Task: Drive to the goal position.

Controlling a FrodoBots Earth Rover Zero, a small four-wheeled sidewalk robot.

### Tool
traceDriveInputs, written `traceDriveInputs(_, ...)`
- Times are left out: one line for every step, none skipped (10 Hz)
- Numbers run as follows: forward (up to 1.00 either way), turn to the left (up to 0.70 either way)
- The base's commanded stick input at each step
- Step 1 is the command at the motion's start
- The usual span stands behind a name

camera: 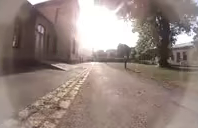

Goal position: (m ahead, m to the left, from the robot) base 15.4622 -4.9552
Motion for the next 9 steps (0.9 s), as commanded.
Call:
traceDriveInputs(0.44, 0.02)
traceDriveInputs(0.44, 0.02)
traceDriveInputs(0.44, 0.02)
traceDriveInputs(0.44, 0.02)
traceDriveInputs(0.44, 0.02)
traceDriveInputs(0.44, 0.02)
traceDriveInputs(0.44, 0.02)
traceDriveInputs(0.44, 0.02)
traceDriveInputs(0.44, 0.02)
